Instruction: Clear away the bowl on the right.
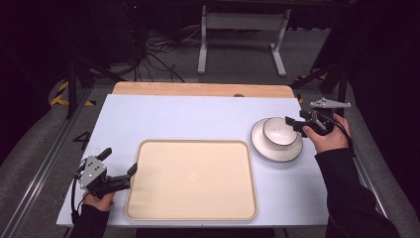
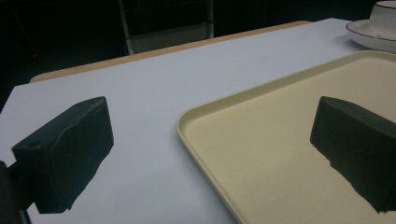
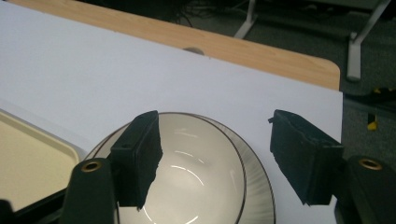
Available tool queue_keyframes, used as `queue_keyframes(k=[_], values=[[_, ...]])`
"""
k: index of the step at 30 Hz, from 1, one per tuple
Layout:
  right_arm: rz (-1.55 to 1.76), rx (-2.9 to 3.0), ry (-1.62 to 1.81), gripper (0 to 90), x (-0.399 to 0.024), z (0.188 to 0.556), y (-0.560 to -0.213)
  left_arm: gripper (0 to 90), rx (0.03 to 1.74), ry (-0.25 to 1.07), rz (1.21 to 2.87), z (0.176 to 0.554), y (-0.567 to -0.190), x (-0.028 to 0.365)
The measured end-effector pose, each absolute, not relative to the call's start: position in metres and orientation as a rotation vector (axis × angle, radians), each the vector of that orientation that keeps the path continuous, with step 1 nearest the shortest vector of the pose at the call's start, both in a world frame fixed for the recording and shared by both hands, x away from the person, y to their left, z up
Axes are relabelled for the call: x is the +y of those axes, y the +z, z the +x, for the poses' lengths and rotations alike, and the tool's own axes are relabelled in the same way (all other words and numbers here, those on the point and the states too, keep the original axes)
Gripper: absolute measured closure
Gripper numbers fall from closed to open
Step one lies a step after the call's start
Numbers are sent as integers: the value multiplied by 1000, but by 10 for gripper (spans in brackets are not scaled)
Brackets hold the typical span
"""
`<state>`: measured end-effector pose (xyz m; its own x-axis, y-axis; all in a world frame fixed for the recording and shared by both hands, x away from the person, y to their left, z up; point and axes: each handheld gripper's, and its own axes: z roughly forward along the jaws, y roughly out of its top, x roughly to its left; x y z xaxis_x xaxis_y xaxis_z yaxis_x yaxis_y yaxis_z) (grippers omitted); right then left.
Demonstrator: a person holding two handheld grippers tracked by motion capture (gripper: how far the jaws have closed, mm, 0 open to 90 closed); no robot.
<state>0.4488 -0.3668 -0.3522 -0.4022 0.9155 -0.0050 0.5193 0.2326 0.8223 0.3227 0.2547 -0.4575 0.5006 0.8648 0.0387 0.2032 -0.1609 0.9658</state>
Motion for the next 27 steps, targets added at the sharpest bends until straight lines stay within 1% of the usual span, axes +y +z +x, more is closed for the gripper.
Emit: queue_keyframes(k=[11,16,27], values=[[1451,2119,879,420,-370,469,-357,1,926,766,1667,321,-458,255],[1528,2153,814,491,-372,479,-363,1,924,768,1670,321,-458,254],[1655,2254,703,562,-372,494,-374,1,919,766,1672,321,-458,253]])
